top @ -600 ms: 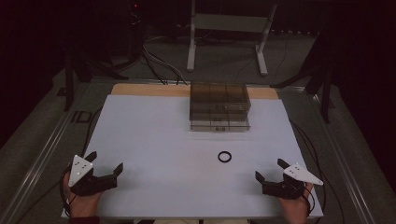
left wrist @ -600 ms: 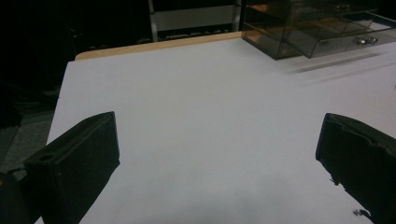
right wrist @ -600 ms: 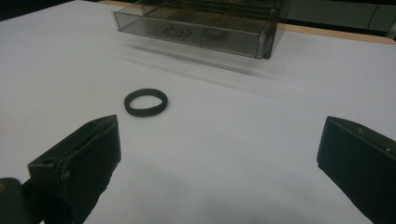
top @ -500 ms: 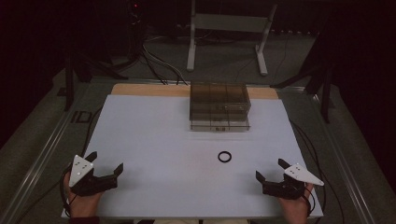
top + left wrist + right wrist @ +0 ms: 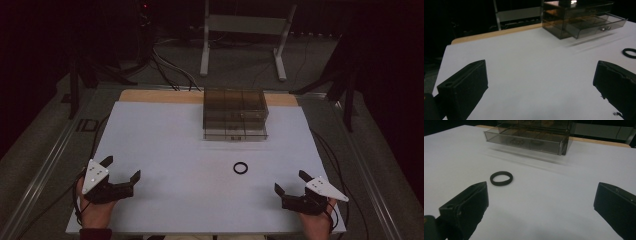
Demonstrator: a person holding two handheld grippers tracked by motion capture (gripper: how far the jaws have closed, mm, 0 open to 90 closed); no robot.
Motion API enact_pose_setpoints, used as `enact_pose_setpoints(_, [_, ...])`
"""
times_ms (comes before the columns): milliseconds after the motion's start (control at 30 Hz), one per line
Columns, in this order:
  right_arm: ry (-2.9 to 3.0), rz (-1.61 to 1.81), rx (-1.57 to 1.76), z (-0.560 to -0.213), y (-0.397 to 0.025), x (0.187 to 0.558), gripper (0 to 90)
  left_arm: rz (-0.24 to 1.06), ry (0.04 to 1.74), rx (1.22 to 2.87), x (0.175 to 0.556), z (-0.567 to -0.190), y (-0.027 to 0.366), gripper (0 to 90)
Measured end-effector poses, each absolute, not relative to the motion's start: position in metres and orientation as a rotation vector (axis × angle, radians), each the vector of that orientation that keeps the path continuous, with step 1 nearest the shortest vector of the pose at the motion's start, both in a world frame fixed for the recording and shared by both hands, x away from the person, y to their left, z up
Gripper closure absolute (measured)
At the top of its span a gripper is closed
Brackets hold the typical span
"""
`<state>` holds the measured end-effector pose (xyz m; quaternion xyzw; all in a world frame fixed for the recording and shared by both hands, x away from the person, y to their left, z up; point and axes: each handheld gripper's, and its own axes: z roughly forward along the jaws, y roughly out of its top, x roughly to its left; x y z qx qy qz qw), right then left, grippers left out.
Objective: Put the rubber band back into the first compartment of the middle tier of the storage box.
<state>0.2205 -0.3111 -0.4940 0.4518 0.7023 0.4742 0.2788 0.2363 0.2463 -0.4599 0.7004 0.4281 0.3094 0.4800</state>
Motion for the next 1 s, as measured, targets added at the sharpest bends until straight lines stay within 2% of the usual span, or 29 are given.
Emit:
enact_pose_setpoints(300, [1.878,1.268,1.208,-0.495,-0.312,0.221,0.1,0.709,0.969,1.731,0.258,-0.448,0.213,0.4])
enact_pose_setpoints(1000, [1.864,1.264,1.203,-0.495,-0.312,0.222,0.1,0.590,0.861,1.817,0.307,-0.447,0.136,0.4])
